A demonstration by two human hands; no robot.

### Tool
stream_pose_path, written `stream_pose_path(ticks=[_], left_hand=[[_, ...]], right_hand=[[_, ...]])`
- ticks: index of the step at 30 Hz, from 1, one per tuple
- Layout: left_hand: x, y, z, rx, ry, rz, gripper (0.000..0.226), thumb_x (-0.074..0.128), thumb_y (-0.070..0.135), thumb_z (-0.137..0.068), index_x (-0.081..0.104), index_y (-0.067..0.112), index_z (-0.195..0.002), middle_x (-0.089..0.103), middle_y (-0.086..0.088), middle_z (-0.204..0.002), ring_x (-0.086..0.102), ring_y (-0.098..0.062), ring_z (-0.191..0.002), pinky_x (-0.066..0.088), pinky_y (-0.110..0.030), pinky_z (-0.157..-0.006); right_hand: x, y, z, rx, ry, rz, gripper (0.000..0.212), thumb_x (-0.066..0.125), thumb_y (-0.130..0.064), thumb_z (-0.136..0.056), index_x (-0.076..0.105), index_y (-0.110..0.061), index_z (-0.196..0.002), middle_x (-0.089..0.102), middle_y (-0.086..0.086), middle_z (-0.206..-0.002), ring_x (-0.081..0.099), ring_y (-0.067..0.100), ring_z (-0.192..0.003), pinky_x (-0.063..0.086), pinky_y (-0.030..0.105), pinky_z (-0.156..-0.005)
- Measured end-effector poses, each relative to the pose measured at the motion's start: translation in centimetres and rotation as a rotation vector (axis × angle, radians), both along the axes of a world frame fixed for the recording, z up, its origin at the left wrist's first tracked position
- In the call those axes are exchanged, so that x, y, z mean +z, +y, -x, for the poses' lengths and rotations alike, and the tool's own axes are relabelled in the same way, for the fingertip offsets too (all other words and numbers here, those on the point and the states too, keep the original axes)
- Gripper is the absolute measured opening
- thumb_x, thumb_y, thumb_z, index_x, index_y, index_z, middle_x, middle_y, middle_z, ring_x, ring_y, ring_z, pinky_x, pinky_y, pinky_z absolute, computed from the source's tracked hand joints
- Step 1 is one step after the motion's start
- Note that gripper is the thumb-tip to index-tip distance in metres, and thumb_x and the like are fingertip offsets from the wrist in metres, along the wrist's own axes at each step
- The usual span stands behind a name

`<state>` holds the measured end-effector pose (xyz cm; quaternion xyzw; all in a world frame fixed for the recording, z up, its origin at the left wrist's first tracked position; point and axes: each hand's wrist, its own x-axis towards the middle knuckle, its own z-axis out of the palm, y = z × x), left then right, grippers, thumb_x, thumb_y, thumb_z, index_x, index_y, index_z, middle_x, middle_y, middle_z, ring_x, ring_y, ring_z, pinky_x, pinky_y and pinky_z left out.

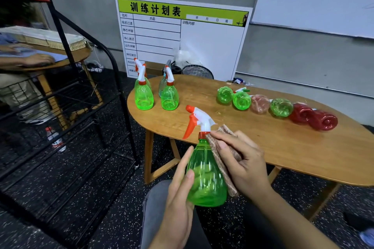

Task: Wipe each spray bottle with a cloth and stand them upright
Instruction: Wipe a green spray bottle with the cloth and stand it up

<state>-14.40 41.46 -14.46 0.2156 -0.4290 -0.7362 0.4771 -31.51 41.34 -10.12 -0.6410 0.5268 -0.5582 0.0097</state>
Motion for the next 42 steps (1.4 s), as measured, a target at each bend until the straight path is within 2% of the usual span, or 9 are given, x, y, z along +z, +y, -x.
stream_pose_path(ticks=[7,11,14,21,26,29,35,38,42], left_hand=[[-0.6,-0.5,-0.1,0.081,-0.078,0.009,0.042,0.054,0.033,-0.106,0.059,0.044,-0.146,0.063,0.006,-0.149,0.059,-0.017,-0.139,0.048,-0.042,-0.114],[-0.4,-0.6,-0.2,0.096,-0.097,-0.008,0.049,0.043,0.034,-0.101,0.056,0.037,-0.149,0.069,-0.005,-0.141,0.065,-0.026,-0.132,0.050,-0.046,-0.112],[-0.1,-0.6,-0.2,0.091,-0.073,-0.010,0.051,0.042,0.031,-0.101,0.055,0.028,-0.149,0.071,-0.009,-0.138,0.068,-0.029,-0.127,0.058,-0.035,-0.102],[0.3,-0.4,0.2,0.082,-0.077,0.021,0.045,0.051,0.028,-0.106,0.054,0.023,-0.150,0.069,-0.003,-0.141,0.065,-0.023,-0.133,0.055,-0.032,-0.105],[0.1,-0.5,0.2,0.082,-0.076,0.016,0.047,0.046,0.029,-0.104,0.054,0.023,-0.150,0.068,0.001,-0.143,0.063,-0.019,-0.134,0.055,-0.031,-0.105],[-0.2,-0.6,0.0,0.109,-0.081,-0.016,0.049,0.042,0.032,-0.101,0.056,0.027,-0.148,0.071,-0.005,-0.138,0.066,-0.024,-0.131,0.052,-0.041,-0.110],[-0.3,-1.1,-0.1,0.123,-0.061,-0.055,0.048,0.040,0.034,-0.103,0.057,0.030,-0.148,0.072,-0.006,-0.136,0.069,-0.027,-0.125,0.059,-0.036,-0.100],[-0.2,-0.9,0.1,0.131,-0.076,-0.036,0.048,0.040,0.033,-0.103,0.057,0.030,-0.148,0.069,-0.009,-0.140,0.065,-0.030,-0.131,0.051,-0.048,-0.110],[-0.2,-0.7,0.3,0.087,-0.070,-0.011,0.051,0.042,0.030,-0.100,0.054,0.023,-0.149,0.069,-0.003,-0.142,0.064,-0.022,-0.133,0.056,-0.031,-0.102]], right_hand=[[-2.2,0.9,-1.4,0.027,0.136,-0.073,0.032,0.056,-0.036,-0.105,0.070,-0.034,-0.133,0.049,-0.011,-0.088,0.052,0.009,-0.066,0.043,0.021,-0.058],[-3.4,3.2,-1.8,0.143,0.505,0.038,0.030,0.062,-0.036,-0.102,0.069,-0.039,-0.131,0.052,-0.002,-0.083,0.047,0.007,-0.063,0.044,0.021,-0.051],[-3.8,4.0,-1.3,0.208,0.733,0.110,0.029,0.071,-0.031,-0.096,0.076,-0.031,-0.125,0.059,0.000,-0.080,0.050,0.012,-0.064,0.045,0.023,-0.053],[-0.9,1.4,-0.5,0.007,0.284,0.039,0.031,0.054,-0.040,-0.106,0.070,-0.034,-0.131,0.050,-0.005,-0.087,0.048,0.005,-0.066,0.042,0.016,-0.056],[-1.2,0.4,-1.2,0.023,0.177,-0.060,0.030,0.057,-0.034,-0.104,0.073,-0.031,-0.130,0.046,-0.009,-0.086,0.051,0.008,-0.067,0.039,0.018,-0.059],[-2.7,2.2,-2.1,0.099,0.347,-0.007,0.030,0.059,-0.033,-0.103,0.069,-0.034,-0.132,0.047,-0.005,-0.085,0.045,0.003,-0.064,0.038,0.014,-0.056],[-4.3,4.1,-1.7,0.201,0.759,0.081,0.032,0.072,-0.031,-0.095,0.075,-0.033,-0.127,0.052,-0.001,-0.077,0.043,0.010,-0.061,0.041,0.022,-0.049],[-2.8,3.1,-1.5,0.120,0.502,0.069,0.030,0.061,-0.035,-0.102,0.070,-0.036,-0.130,0.051,-0.004,-0.082,0.042,0.005,-0.061,0.039,0.015,-0.050],[-0.7,0.5,-0.6,-0.029,0.141,-0.017,0.032,0.060,-0.031,-0.101,0.073,-0.029,-0.130,0.047,-0.009,-0.086,0.050,0.005,-0.070,0.037,0.014,-0.061]])
